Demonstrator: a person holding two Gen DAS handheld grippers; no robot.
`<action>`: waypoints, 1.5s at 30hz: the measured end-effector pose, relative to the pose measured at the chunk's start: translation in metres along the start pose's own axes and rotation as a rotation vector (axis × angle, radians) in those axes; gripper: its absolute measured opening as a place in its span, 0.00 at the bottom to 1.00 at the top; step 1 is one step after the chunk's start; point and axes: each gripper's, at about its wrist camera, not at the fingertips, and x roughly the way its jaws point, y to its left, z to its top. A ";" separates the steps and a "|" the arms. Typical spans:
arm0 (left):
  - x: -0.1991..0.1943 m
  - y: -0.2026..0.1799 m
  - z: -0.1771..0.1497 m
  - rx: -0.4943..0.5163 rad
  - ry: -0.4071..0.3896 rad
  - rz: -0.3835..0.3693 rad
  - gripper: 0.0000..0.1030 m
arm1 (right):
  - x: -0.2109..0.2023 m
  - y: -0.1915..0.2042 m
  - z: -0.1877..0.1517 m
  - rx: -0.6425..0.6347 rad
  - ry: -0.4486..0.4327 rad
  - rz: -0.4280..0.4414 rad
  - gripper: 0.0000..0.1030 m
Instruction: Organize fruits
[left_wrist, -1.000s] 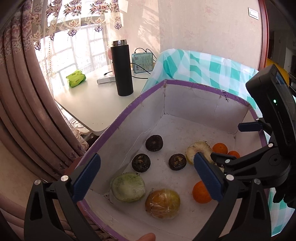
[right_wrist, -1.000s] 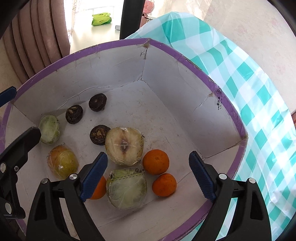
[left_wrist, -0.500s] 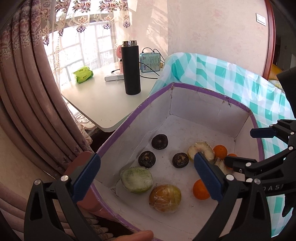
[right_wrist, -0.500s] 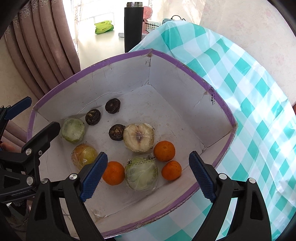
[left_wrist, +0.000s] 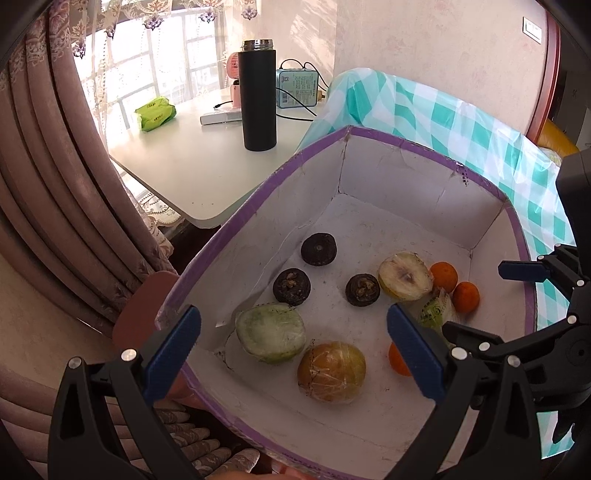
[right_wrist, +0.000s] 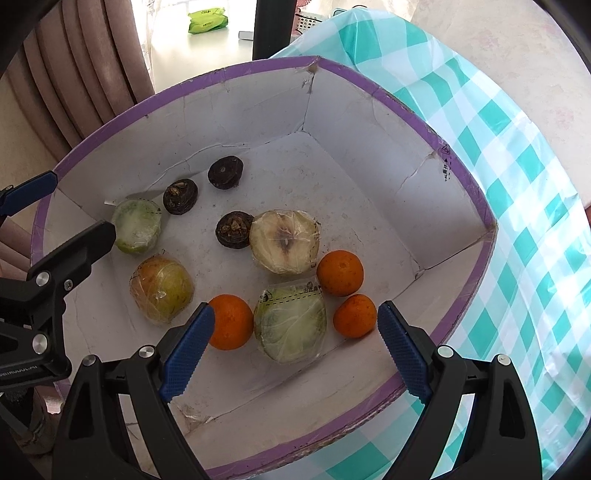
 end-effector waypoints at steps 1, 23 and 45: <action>0.001 0.000 0.000 0.000 0.002 0.002 0.98 | 0.001 0.000 0.000 -0.001 0.003 0.001 0.84; 0.007 -0.002 -0.003 -0.001 0.015 0.001 0.98 | 0.004 -0.001 -0.003 0.003 0.004 0.002 0.84; 0.011 0.000 -0.004 -0.005 0.025 -0.005 0.98 | 0.004 -0.001 -0.003 -0.004 0.002 -0.004 0.84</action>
